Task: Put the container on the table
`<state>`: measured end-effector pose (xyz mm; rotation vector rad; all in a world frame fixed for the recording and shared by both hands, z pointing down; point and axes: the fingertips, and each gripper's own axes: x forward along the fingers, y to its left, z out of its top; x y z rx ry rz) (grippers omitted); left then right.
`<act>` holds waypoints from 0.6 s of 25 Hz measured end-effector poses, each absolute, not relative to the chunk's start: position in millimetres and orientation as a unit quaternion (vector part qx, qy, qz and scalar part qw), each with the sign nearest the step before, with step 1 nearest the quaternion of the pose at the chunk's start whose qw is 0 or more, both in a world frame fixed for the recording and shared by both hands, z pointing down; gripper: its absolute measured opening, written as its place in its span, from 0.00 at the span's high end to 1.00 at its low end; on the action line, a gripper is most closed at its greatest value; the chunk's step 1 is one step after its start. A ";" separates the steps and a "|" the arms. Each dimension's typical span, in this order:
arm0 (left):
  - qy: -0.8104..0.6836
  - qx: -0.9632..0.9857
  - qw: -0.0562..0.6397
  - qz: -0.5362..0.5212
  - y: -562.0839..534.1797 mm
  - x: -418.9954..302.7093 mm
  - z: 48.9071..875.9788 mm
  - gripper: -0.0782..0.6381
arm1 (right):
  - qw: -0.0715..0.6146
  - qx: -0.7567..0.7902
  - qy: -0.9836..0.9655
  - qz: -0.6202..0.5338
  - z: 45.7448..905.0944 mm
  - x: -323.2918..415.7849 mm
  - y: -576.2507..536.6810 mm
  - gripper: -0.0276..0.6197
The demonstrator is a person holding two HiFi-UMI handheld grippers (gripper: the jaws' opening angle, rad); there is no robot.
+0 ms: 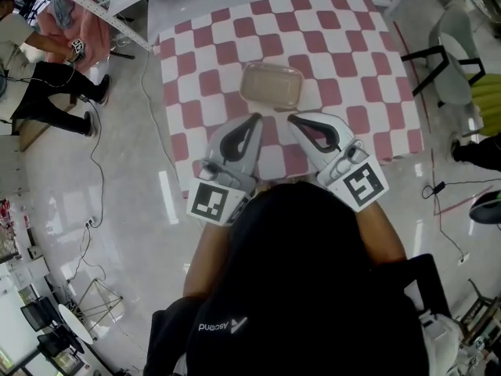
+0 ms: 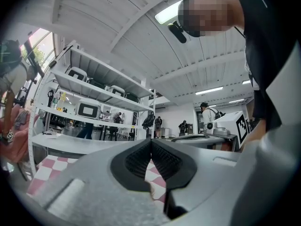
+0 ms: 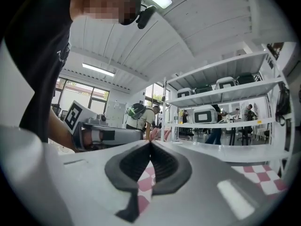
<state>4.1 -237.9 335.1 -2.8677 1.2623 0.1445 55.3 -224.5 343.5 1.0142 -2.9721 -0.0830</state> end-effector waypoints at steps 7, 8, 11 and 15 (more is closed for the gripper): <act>0.397 -0.917 0.001 0.040 -236.9 4.3 338.9 0.88 | 0.007 0.322 -0.946 -0.027 347.1 56.3 -225.4 0.95; 0.396 -0.917 0.001 0.039 -236.7 4.2 339.3 0.88 | 0.008 0.321 -0.947 -0.027 347.7 55.9 -225.2 0.95; 0.395 -0.918 0.001 0.041 -237.7 3.7 338.3 0.88 | 0.011 0.318 -0.948 -0.028 348.0 53.9 -225.2 0.95; 0.394 -0.918 -0.003 0.042 -241.1 3.3 337.7 0.88 | 0.014 0.317 -0.948 -0.025 349.0 52.4 -228.3 0.95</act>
